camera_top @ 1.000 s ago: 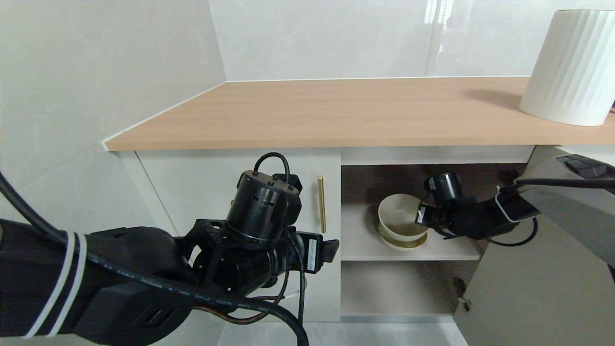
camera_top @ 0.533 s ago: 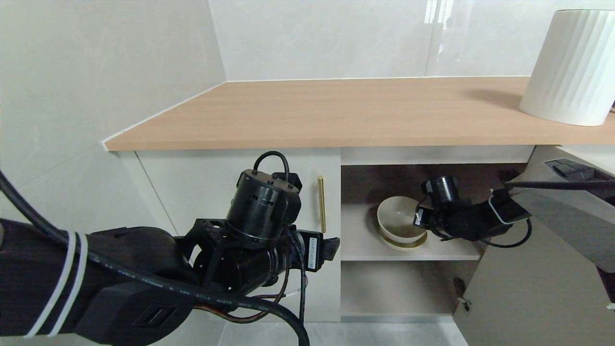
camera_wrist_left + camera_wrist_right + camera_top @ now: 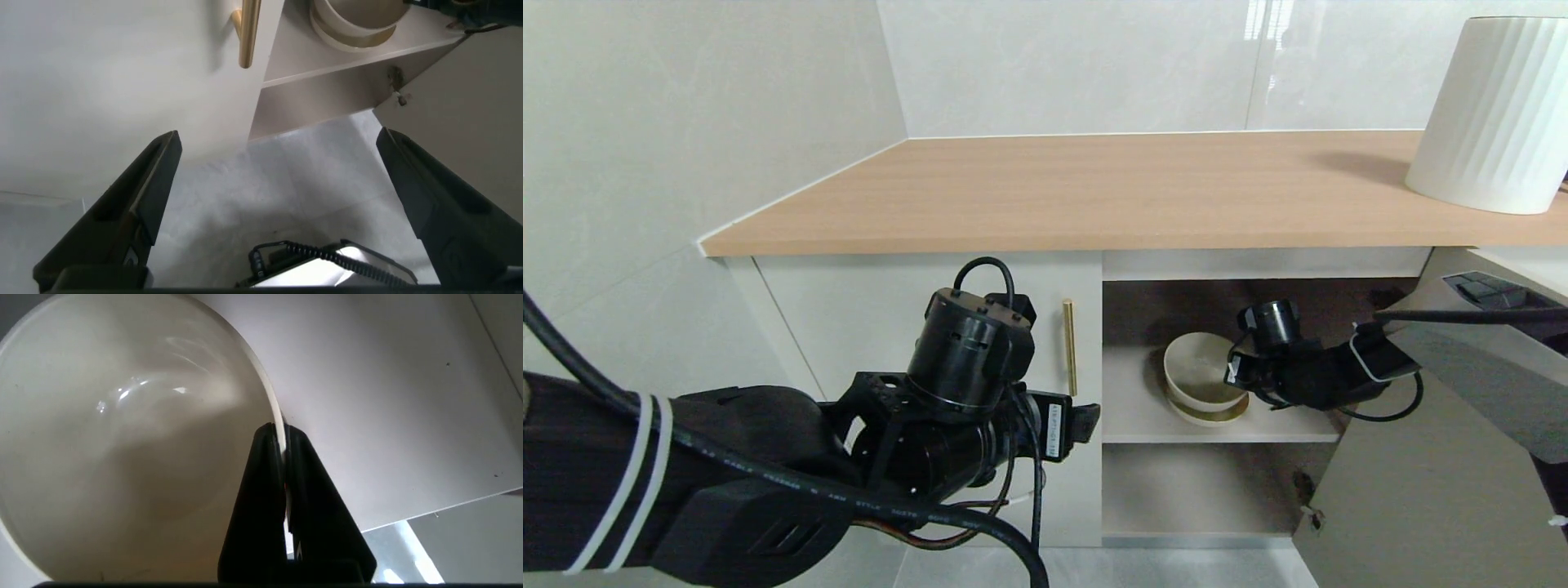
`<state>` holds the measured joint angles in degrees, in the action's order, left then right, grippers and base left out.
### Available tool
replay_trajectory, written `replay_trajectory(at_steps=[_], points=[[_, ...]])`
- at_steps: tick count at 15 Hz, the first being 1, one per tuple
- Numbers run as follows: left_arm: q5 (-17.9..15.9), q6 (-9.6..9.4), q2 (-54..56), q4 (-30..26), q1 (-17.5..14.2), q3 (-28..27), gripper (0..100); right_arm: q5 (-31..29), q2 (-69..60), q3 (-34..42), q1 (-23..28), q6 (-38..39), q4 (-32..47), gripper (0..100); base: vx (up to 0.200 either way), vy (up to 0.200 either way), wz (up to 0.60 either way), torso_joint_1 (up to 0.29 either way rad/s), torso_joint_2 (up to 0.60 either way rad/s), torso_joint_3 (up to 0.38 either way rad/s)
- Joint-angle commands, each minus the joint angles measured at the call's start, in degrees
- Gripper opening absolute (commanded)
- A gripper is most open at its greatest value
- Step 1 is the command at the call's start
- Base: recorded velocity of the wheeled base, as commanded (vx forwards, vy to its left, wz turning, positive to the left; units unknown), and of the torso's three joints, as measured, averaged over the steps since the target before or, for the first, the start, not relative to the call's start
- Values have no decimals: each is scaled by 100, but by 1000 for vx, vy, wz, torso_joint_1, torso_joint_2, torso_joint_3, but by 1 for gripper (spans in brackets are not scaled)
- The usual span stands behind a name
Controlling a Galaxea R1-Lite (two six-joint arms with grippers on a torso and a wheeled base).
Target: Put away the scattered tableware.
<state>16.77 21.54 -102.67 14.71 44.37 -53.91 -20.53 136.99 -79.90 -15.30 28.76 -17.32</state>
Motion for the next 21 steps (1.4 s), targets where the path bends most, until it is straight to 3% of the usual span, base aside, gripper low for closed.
replay_trajectory(at_steps=[1,2,3,10,13,16,17,18,19,21], points=[[1,8,-7,5,1,3,100,5,4,0,1,-2,1,0,0,0,0,0,0,0],[1,8,-7,5,1,3,100,5,4,0,-8,-2,10,0,0,0,0,0,0,0],[1,8,-7,5,1,3,100,5,4,0,-8,-2,10,100,0,0,0,0,0,0],[1,8,28,5,-43,-6,100,5,-234,80,-26,16,36,100,0,0,0,0,0,0],[10,8,45,5,-131,3,100,190,-1411,862,-237,16,89,100,0,0,0,0,0,0],[19,8,54,-4,-140,47,100,401,-2106,1231,-518,-2,625,100,0,0,0,0,0,0],[54,8,256,-4,-166,196,100,532,-2677,1521,-808,-2,1583,100,0,0,0,0,0,0],[54,8,291,-4,-175,214,100,532,-2730,1556,-834,-2,1715,100,0,0,0,0,0,0],[54,-1,537,-21,-227,337,100,576,-3134,1758,-922,33,2515,100,0,0,0,0,0,0],[45,-10,757,-39,-254,504,100,866,-3451,2189,-1010,51,2682,100,0,0,0,0,0,0]])
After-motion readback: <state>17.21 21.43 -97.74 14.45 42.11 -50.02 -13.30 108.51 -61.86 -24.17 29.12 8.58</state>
